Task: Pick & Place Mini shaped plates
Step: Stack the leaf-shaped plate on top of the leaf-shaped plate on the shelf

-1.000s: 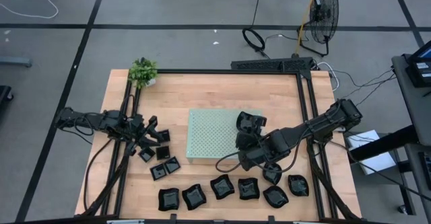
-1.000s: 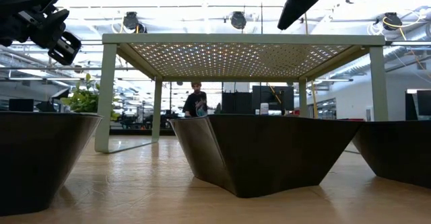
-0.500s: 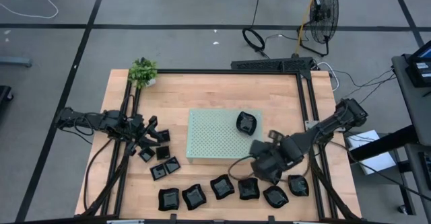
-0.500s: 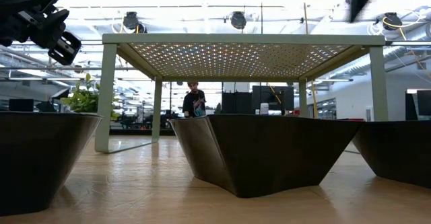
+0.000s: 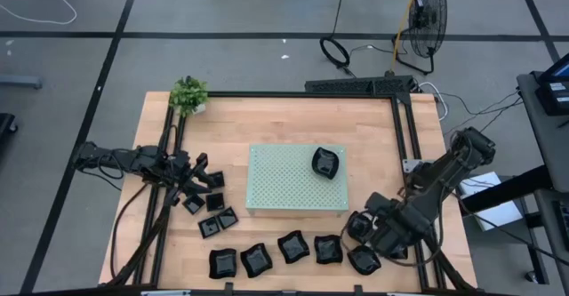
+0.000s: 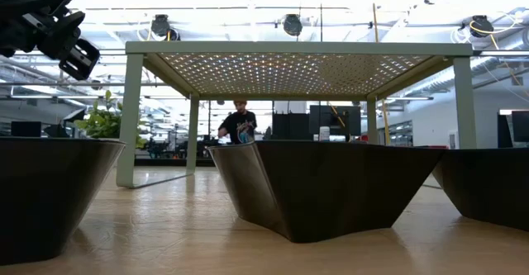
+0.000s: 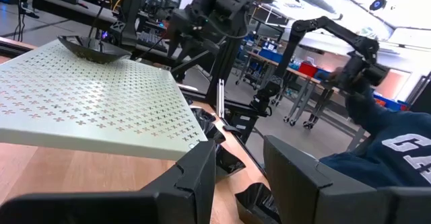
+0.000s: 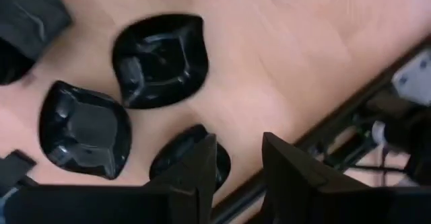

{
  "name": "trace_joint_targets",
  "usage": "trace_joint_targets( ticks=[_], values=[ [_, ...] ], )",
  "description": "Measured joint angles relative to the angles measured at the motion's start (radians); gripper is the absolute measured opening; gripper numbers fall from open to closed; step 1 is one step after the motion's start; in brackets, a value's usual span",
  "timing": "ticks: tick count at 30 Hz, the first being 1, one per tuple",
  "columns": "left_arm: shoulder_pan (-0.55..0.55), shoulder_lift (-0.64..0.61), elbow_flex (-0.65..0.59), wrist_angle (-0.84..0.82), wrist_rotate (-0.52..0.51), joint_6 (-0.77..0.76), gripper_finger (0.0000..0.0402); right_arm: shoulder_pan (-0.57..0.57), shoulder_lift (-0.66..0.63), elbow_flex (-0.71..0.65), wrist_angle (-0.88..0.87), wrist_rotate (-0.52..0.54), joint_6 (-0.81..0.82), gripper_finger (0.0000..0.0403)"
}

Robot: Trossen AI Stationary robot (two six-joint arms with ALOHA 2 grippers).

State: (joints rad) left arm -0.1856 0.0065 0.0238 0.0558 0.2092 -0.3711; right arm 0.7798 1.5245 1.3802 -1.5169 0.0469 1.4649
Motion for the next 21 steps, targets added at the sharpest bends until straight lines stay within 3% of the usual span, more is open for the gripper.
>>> trace_joint_targets(
  ticks=[12,21],
  values=[
    [0.0,0.0,0.0,0.0,0.0,0.0,0.0129,0.089,-0.255,-0.497,0.526,-0.136,0.149,0.0113],
    [0.0,0.0,0.0,0.0,0.0,0.0,0.0129,0.088,-0.326,-0.766,0.848,-0.237,0.145,0.0095]
  ],
)
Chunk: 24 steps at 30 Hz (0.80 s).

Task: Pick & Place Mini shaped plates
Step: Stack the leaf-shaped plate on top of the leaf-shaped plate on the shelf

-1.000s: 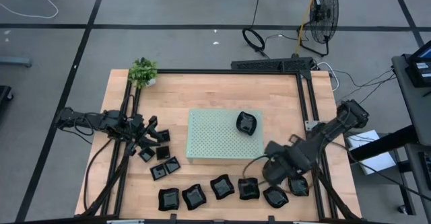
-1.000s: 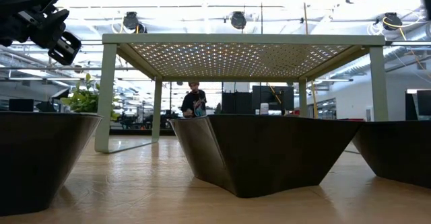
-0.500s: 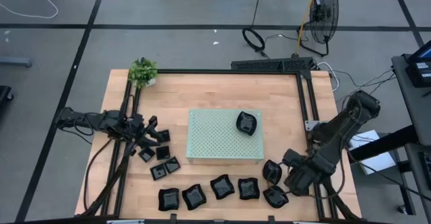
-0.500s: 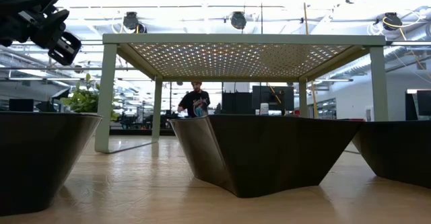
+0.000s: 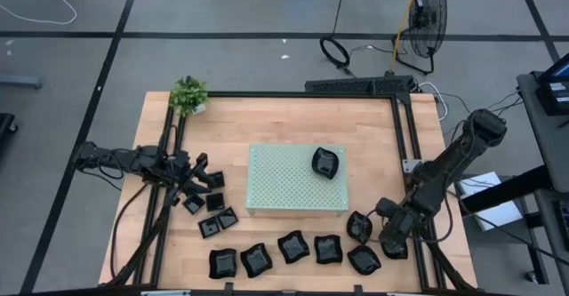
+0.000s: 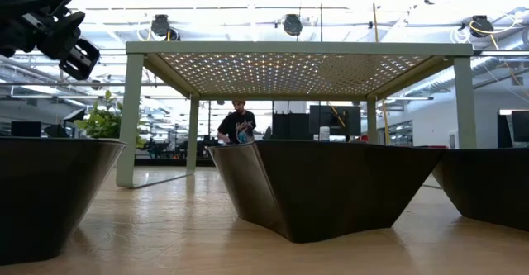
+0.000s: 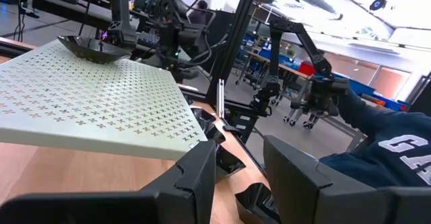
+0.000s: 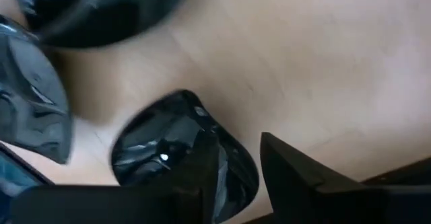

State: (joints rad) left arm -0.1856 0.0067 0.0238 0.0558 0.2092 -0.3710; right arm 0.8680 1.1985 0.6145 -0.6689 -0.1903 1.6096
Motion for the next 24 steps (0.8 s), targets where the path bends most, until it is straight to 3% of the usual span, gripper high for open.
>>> trace_joint_targets(
  ticks=[11,19,24],
  values=[
    [0.0,0.0,0.0,0.0,0.0,0.0,0.0129,0.0,-0.002,-0.032,0.078,-0.021,-0.025,0.0074],
    [0.0,0.0,0.0,0.0,0.0,0.0,0.0129,0.0,-0.002,-0.032,0.074,-0.02,-0.031,0.001],
    [0.0,0.0,0.0,0.0,0.0,0.0,0.0129,-0.006,-0.002,-0.032,0.038,0.019,0.066,0.0007]
  ],
)
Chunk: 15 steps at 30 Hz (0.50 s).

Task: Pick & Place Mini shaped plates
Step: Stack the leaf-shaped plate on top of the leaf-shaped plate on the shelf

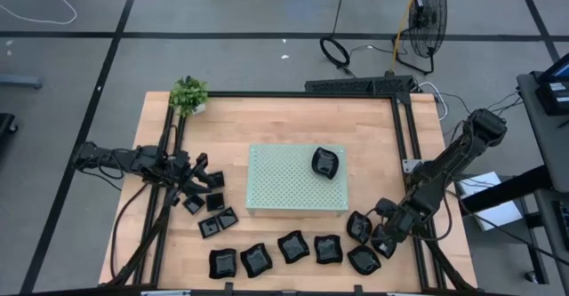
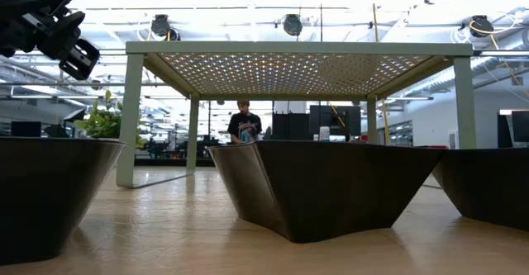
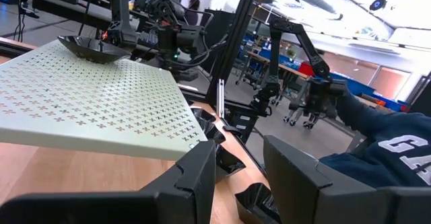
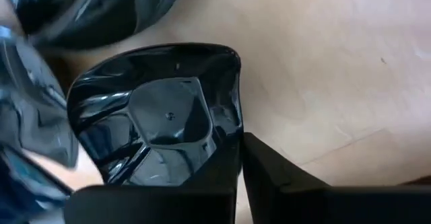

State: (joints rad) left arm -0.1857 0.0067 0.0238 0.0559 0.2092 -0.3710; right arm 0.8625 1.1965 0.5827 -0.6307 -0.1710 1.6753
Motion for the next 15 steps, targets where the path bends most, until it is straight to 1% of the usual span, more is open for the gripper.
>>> trace_joint_targets(
  ticks=[5,9,15],
  values=[
    [0.0,0.0,0.0,0.0,0.0,0.0,0.0129,-0.024,-0.001,0.002,-0.106,0.011,0.092,0.0002],
    [0.0,0.0,0.0,0.0,0.0,0.0,0.0129,-0.051,-0.001,0.002,-0.165,0.017,0.095,0.0003],
    [0.0,0.0,0.0,0.0,0.0,0.0,0.0129,-0.093,-0.006,0.002,-0.176,0.067,0.083,0.0002]
  ],
)
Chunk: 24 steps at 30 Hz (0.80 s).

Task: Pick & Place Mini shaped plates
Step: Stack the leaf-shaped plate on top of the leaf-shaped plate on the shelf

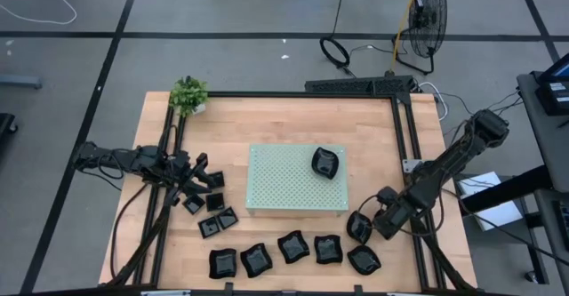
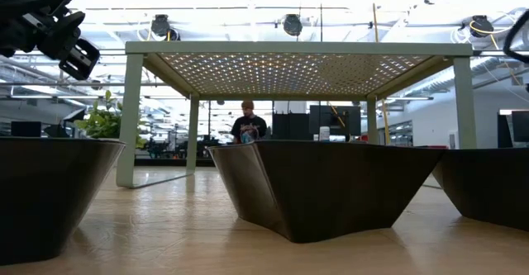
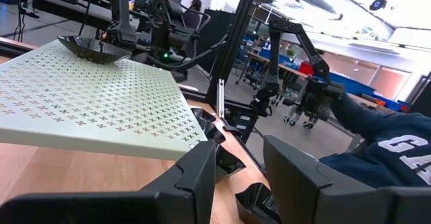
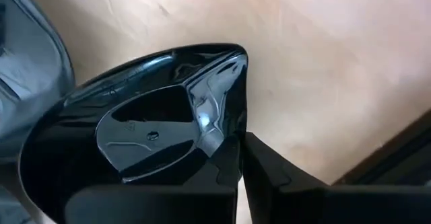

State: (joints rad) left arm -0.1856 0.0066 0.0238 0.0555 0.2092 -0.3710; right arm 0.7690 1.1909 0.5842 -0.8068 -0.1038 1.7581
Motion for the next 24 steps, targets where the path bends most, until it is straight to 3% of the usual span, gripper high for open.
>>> trace_joint_targets(
  ticks=[24],
  values=[
    [0.0,0.0,0.0,0.0,0.0,0.0,0.0129,-0.03,-0.249,-0.003,-0.091,0.625,-0.099,0.0001]
  ],
)
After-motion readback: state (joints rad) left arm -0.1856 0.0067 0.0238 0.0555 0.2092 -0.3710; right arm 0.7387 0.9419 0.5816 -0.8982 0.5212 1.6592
